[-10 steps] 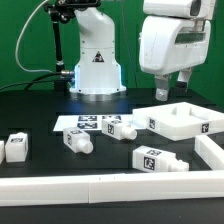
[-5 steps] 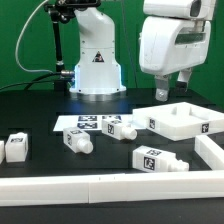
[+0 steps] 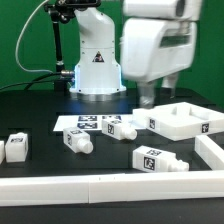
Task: Assemble one leg
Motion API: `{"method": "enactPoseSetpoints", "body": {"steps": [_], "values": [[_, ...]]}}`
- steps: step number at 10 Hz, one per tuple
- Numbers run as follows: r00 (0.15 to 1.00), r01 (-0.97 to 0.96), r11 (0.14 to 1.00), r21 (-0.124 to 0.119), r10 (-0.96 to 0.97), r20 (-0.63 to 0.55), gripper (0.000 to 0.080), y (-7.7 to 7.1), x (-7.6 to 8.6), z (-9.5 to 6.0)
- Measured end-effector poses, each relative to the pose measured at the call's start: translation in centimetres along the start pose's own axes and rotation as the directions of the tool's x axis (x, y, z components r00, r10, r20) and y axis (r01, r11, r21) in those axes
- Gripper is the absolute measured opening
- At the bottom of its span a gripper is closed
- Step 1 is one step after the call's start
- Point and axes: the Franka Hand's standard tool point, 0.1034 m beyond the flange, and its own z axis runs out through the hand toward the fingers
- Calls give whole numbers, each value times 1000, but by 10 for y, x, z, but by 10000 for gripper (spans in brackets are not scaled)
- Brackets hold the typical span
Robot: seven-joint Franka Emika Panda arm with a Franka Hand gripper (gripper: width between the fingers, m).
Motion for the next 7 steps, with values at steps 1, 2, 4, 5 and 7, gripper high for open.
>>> {"method": "enactPoseSetpoints", "body": {"steps": [1,2,4,5,7], "values": [[1000,5,1000,11,-5,1,650,9,-7,-3],[1000,1,1000,9,-1,-2,650,9,-5,-3],[1000,1,1000,9,-1,-1,650,9,-5,-3],[1000,-2,1000,0,2,-12,650,9,-4,2],[999,-12,1000,3,12,-33,650,2,0,47]]}}
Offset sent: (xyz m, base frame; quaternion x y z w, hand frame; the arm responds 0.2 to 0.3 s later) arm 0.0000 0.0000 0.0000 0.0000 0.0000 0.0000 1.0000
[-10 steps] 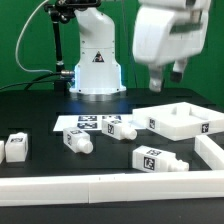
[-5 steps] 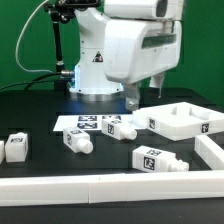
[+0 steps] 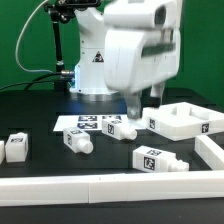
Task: Assemble one leg
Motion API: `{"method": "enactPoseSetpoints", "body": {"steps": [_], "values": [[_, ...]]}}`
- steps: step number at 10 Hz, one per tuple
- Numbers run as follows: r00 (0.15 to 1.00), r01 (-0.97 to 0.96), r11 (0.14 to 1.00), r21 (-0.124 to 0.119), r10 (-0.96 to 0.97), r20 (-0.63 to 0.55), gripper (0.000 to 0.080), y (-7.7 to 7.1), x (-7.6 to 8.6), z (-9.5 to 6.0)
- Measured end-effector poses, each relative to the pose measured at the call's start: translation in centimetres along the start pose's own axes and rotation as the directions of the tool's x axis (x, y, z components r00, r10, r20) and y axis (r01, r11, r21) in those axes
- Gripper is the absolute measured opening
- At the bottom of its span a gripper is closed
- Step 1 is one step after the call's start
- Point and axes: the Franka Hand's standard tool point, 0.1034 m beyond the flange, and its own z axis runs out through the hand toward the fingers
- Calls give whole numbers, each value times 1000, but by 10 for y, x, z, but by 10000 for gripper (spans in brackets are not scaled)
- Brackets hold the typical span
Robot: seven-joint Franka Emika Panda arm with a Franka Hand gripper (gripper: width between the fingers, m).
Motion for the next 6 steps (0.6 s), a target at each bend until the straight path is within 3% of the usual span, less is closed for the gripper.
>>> {"method": "enactPoseSetpoints", "body": {"steps": [1,3,6], "values": [[1000,-12,1000,2,12,-8,650,0,6,20],[999,-38,999,-6,38,-31,650,-6,14,45],[999,-41,999,-8,41,-34,637,-3,14,48]]}}
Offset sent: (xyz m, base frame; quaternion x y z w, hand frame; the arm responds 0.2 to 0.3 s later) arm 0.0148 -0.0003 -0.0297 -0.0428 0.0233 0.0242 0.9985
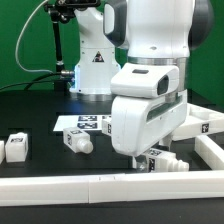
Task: Assemble one leg
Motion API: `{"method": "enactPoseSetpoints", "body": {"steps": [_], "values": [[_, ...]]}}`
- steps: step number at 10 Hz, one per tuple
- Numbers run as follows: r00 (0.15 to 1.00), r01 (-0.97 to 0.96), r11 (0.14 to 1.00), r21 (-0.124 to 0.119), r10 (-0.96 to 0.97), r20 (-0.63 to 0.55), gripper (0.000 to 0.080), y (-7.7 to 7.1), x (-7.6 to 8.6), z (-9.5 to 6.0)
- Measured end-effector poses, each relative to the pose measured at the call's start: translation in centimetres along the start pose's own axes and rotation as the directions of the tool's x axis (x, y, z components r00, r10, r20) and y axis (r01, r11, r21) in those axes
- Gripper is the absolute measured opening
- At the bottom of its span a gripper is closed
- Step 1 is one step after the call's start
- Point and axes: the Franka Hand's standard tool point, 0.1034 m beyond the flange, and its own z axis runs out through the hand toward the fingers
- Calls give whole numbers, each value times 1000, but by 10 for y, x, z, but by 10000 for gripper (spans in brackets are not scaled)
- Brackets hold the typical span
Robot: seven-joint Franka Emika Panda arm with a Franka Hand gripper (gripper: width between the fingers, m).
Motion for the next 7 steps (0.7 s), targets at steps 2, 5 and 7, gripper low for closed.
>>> {"method": "enactPoseSetpoints", "body": {"steps": [2,5,7], "values": [[1000,0,1000,0,0,0,280,0,0,0],[1000,0,1000,0,0,0,282,0,0,0],[1000,-25,1000,-8,25,13,282,-3,-20,-24]]}}
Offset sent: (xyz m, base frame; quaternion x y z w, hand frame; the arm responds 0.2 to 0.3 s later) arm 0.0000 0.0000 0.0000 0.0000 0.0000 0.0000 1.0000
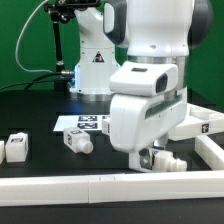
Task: Assemble one leg
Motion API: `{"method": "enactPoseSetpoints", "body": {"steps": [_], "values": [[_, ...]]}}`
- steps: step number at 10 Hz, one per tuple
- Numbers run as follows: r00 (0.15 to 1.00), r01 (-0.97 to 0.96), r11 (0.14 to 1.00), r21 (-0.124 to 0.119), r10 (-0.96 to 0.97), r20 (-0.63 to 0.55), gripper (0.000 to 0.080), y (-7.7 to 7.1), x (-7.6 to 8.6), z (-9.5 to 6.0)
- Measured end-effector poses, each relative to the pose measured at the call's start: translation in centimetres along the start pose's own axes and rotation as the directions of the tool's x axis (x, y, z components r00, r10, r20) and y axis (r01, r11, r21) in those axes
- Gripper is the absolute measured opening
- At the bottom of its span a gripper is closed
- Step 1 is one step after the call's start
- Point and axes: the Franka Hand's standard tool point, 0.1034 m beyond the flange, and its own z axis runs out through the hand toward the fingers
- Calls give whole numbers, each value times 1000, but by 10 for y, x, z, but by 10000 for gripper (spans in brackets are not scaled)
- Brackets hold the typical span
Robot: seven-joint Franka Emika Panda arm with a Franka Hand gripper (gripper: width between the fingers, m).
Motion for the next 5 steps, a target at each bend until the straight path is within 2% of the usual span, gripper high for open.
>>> {"method": "enactPoseSetpoints", "body": {"steps": [1,2,3,5], "values": [[1000,-3,1000,-3,3,9,282,-3,-18,-13],[1000,-13,1000,-3,13,15,282,-7,-43,-25],[999,-37,999,1,37,16,282,-11,-60,-30],[999,-49,999,5,49,9,282,-9,-55,-27]]}}
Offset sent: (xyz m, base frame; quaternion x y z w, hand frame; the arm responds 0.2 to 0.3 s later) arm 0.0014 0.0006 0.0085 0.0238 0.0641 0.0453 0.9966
